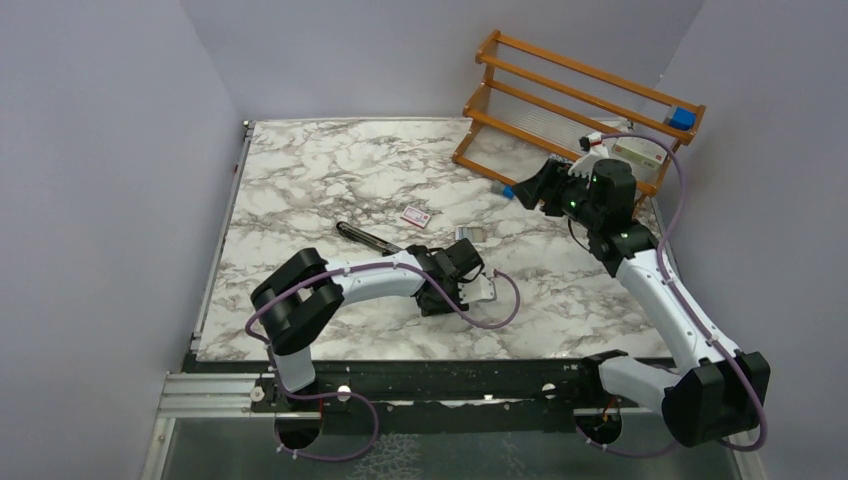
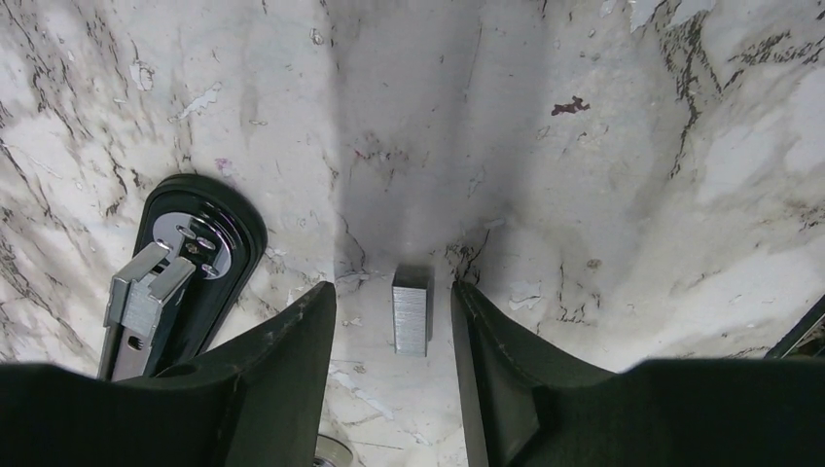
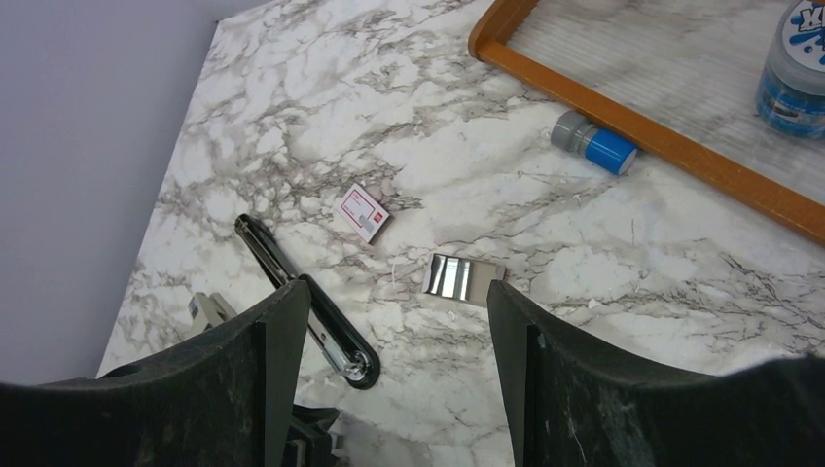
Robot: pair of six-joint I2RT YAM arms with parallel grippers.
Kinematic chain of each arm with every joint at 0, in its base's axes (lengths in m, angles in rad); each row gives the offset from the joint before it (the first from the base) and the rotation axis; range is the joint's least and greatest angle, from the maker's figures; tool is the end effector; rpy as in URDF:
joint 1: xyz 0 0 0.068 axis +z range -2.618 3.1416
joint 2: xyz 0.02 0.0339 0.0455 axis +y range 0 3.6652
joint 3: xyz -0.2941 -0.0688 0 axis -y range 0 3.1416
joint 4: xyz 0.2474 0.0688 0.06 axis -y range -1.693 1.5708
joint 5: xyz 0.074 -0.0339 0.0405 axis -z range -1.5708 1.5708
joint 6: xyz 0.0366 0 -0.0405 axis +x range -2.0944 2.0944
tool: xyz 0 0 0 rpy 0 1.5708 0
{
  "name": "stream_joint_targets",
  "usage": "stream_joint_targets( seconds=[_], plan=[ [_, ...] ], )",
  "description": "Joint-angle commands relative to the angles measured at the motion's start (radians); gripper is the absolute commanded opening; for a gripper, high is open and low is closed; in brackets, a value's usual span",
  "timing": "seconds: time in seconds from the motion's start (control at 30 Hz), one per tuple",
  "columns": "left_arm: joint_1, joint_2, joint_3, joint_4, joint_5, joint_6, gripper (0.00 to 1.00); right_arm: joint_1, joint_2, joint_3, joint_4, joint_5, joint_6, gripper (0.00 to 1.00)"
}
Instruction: Load the staples into the stapler
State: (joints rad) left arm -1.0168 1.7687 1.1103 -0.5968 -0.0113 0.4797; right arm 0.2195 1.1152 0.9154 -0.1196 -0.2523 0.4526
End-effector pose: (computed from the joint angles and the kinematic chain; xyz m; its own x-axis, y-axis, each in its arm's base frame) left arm 0.1816 -0.2928 0.1928 -0.0521 0.9613 -0.2704 0.9836 0.0962 0.1528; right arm 0.2409 0.0631 0.3529 -0.4690 0.3292 -0.8196 -0.2636 0.8334 0.4857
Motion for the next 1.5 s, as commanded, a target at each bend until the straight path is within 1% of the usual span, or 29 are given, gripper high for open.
stream_joint_targets(
  seconds=[0.0, 0.13, 0.17, 0.27, 0.4, 0.47, 0.57, 0.6, 0.63, 0.7, 0.77, 0.8, 0.9, 0.97, 1.03, 1.1, 1.23, 1.37, 1.47],
  plan=[
    [-0.006, -0.022, 0.000, 0.030, 0.019, -0.007, 0.51, -0.002, -0.035, -0.011, 0.075, -0.009, -0.006, 0.70],
    [0.011, -0.121, 0.008, 0.125, -0.019, -0.004, 0.52, -0.002, -0.107, -0.097, 0.215, -0.018, -0.041, 0.70],
    [0.023, -0.150, 0.002, 0.171, -0.040, -0.006, 0.52, -0.002, -0.122, -0.119, 0.252, -0.035, -0.052, 0.71],
    [0.068, -0.261, -0.035, 0.336, -0.038, -0.044, 0.53, -0.002, -0.163, -0.209, 0.392, -0.088, -0.042, 0.71],
    [0.163, -0.429, -0.103, 0.550, -0.047, -0.158, 0.54, -0.002, -0.177, -0.261, 0.484, -0.172, -0.053, 0.72],
    [0.232, -0.498, -0.141, 0.636, -0.074, -0.242, 0.60, -0.002, -0.170, -0.266, 0.508, -0.264, -0.092, 0.72],
    [0.324, -0.576, -0.181, 0.721, -0.141, -0.365, 0.72, 0.000, -0.103, -0.197, 0.406, -0.405, -0.192, 0.73],
    [0.358, -0.589, -0.186, 0.729, -0.154, -0.409, 0.76, 0.009, -0.076, -0.186, 0.397, -0.437, -0.213, 0.73],
    [0.394, -0.597, -0.183, 0.728, -0.154, -0.461, 0.77, 0.030, -0.055, -0.179, 0.386, -0.434, -0.236, 0.73],
    [0.483, -0.592, -0.158, 0.686, -0.118, -0.550, 0.77, 0.126, -0.013, -0.145, 0.328, -0.358, -0.331, 0.72],
    [0.585, -0.566, -0.123, 0.624, -0.071, -0.642, 0.77, 0.257, 0.043, -0.098, 0.259, -0.259, -0.435, 0.72],
    [0.634, -0.552, -0.112, 0.602, -0.049, -0.685, 0.77, 0.301, 0.077, -0.081, 0.246, -0.256, -0.462, 0.72],
    [0.777, -0.521, -0.104, 0.544, 0.001, -0.777, 0.77, 0.375, 0.162, -0.057, 0.232, -0.363, -0.538, 0.72],
    [0.844, -0.504, -0.107, 0.521, 0.016, -0.797, 0.77, 0.426, 0.214, -0.054, 0.198, -0.444, -0.654, 0.72],
    [0.872, -0.489, -0.116, 0.505, 0.014, -0.794, 0.77, 0.495, 0.264, -0.063, 0.177, -0.433, -0.765, 0.72],
    [0.883, -0.476, -0.132, 0.502, 0.019, -0.794, 0.77, 0.541, 0.326, -0.050, 0.145, -0.427, -0.833, 0.72],
    [0.891, -0.458, -0.161, 0.514, 0.029, -0.796, 0.77, 0.558, 0.442, -0.035, 0.096, -0.480, -0.929, 0.70],
    [0.893, -0.443, -0.151, 0.499, 0.019, -0.788, 0.77, 0.572, 0.492, -0.076, 0.145, -0.480, -1.001, 0.69],
    [0.893, -0.434, -0.140, 0.486, 0.011, -0.781, 0.77, 0.573, 0.524, -0.084, 0.158, -0.473, -1.039, 0.66]
  ],
)
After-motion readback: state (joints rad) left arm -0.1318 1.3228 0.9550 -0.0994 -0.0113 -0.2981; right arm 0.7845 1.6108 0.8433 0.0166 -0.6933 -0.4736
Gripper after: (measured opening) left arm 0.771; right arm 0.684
